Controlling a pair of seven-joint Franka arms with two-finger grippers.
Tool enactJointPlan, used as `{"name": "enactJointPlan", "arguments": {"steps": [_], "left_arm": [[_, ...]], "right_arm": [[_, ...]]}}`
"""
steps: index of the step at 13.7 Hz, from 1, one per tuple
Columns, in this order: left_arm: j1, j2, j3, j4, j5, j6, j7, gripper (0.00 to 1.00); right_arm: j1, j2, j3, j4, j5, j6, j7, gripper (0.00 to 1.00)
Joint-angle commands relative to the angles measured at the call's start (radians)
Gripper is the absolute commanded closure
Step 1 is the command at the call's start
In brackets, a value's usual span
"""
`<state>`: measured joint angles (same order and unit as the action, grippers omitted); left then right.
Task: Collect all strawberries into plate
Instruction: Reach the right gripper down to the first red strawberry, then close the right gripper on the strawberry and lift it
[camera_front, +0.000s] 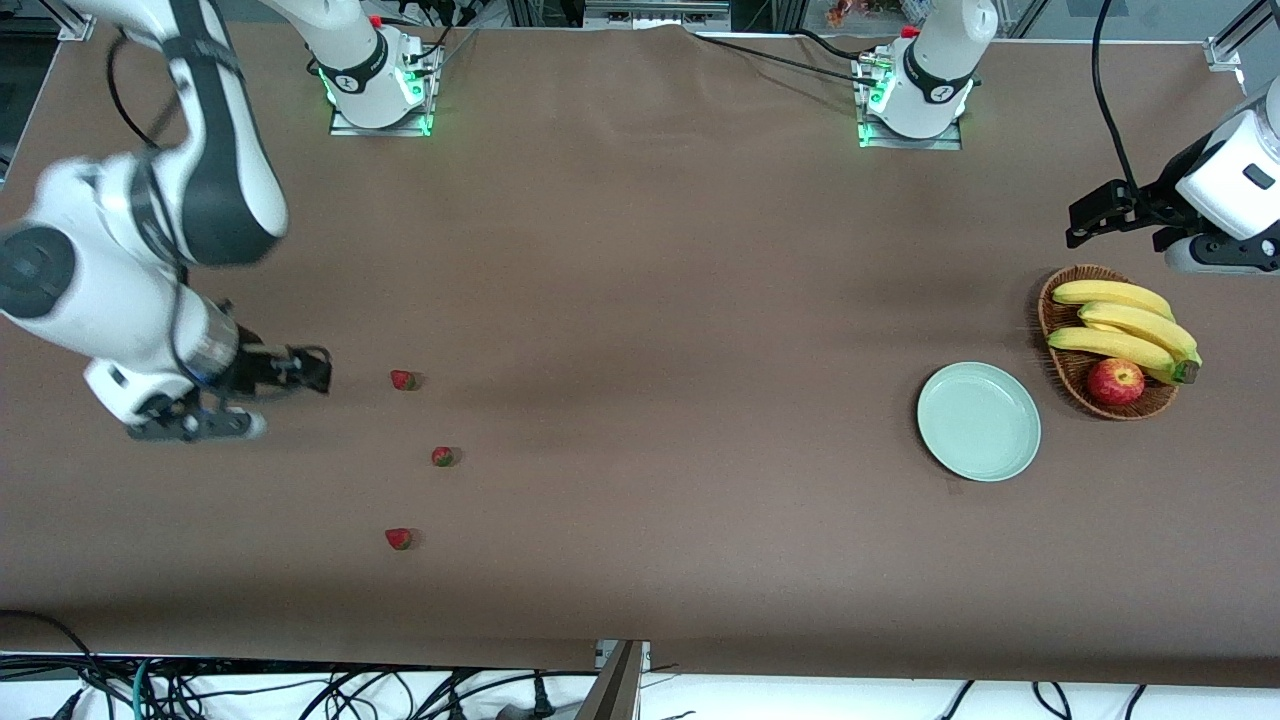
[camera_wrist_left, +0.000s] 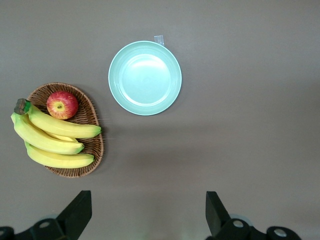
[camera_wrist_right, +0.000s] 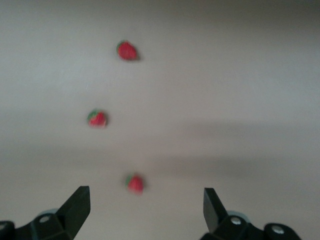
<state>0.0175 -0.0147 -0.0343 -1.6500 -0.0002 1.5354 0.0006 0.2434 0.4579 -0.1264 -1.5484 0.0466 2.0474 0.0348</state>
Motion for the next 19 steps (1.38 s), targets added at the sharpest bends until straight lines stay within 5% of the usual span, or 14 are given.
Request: {"name": "enactJointPlan", "arguments": {"steps": [1,7,14,17,19], "left_arm": [[-0.001,0.015,0.001,0.033,-0.011,-0.02,-0.002,0.0],[-0.001,0.015,0.001,0.033,-0.011,-0.02,-0.002,0.0],[-0.001,0.015,0.001,0.033,-0.012,-0.02,-0.002,0.0],[-0.001,0.015,0.001,0.033,-0.014,-0.021,-0.002,0.0],[-0.001,0.015,0.001,0.033,-0.014,-0.029,-0.002,0.0]], "right_arm": [[0.004,0.128,0.03,0.034,-0.016,0.202,-0.041,0.0],[0.002,0.425,0.053,0.279,-0.016,0.367,-0.042,0.01],[-0.007,0.596,0.053,0.396,-0.016,0.474,-0.044,0.04],[-0.01,0.628,0.053,0.422,-0.017,0.499,-0.058,0.21],[-0.009,0.628,0.051,0.422,-0.019,0.499,-0.064,0.43]]}}
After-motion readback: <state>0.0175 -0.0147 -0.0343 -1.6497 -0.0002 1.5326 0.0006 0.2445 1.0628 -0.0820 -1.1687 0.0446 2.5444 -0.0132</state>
